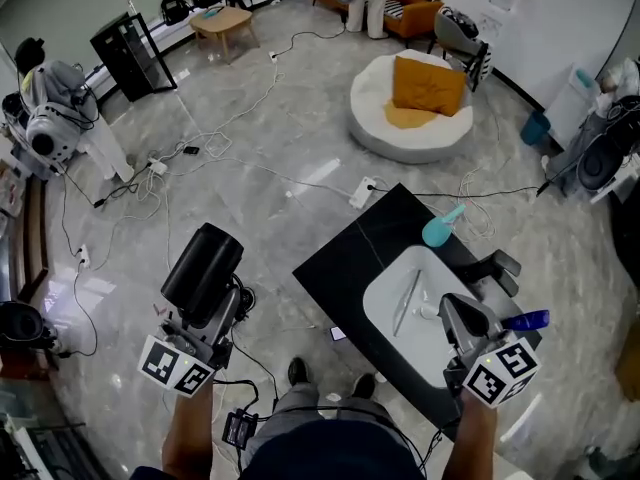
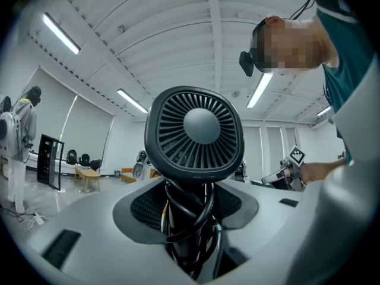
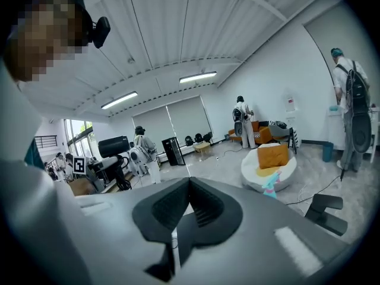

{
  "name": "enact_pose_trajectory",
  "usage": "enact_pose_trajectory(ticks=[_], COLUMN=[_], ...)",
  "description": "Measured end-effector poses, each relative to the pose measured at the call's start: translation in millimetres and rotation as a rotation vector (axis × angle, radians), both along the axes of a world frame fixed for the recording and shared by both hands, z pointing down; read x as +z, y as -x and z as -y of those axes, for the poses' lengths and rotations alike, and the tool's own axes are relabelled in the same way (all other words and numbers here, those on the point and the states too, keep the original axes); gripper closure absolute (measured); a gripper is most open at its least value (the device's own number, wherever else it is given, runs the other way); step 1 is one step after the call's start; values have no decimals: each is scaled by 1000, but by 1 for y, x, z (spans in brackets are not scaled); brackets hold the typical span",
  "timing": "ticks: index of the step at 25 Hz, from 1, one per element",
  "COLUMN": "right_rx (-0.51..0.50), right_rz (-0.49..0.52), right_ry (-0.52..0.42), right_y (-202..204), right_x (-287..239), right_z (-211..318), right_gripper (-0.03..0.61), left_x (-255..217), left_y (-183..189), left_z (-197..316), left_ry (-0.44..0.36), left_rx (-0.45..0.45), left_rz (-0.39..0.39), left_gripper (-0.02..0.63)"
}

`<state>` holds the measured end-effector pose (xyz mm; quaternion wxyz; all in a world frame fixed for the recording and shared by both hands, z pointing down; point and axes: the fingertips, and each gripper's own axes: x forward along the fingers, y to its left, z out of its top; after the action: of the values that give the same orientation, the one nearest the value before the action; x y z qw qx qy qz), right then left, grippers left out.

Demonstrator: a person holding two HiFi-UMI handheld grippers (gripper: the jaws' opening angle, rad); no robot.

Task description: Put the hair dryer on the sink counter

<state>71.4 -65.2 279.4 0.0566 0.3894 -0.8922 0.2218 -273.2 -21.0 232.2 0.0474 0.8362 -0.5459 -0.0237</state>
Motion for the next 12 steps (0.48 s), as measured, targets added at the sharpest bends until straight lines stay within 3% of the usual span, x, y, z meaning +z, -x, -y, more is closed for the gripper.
enact_pose_trajectory(ticks=[5, 12], right_rx=[20, 27], right_rz=[-5, -1], right_ry=[12, 27], right_y=[5, 9], right_x=[15, 35], right_z=[7, 5], right_gripper=[568, 568], left_x=[18, 56], left_y=[-4, -12], left_z=[23, 43], left_ry=[13, 54], left_rx=[41, 57], left_rz=[45, 46], left_gripper=[403, 403])
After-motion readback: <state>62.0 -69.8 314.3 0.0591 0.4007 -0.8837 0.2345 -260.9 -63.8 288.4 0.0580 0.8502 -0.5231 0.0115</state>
